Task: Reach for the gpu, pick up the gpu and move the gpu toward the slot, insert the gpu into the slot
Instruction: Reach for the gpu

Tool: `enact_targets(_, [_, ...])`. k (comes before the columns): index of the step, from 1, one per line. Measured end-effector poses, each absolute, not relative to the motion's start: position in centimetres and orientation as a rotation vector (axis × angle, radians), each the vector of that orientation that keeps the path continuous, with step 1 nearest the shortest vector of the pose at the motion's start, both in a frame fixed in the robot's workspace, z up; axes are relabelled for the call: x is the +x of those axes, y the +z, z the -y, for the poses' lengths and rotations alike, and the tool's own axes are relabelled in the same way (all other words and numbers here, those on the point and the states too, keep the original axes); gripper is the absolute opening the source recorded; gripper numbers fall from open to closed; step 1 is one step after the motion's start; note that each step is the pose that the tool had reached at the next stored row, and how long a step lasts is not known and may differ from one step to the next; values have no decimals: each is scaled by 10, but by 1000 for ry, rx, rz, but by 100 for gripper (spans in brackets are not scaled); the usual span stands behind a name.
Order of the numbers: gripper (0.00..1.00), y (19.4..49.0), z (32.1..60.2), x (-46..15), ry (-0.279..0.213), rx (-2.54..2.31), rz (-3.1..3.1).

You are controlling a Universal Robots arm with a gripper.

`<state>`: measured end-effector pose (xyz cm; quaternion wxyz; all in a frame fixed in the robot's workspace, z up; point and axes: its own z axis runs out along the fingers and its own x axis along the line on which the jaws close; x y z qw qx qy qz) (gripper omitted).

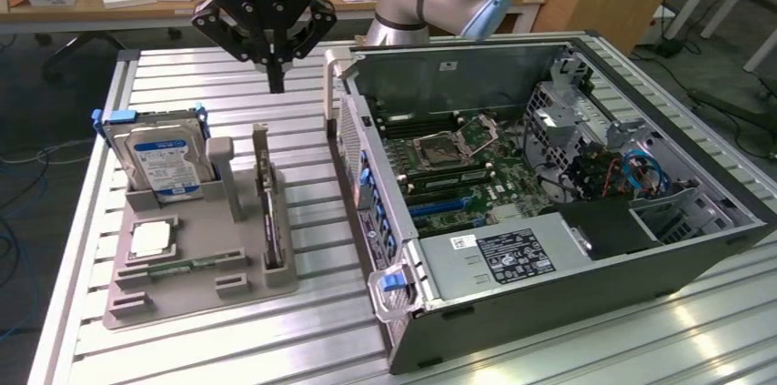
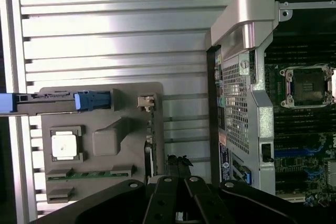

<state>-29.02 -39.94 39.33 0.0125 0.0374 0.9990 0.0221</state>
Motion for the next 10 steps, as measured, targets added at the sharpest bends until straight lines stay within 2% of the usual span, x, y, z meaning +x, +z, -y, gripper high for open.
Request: enact_targets(10, [10,393,400,-302,69,117,-3114])
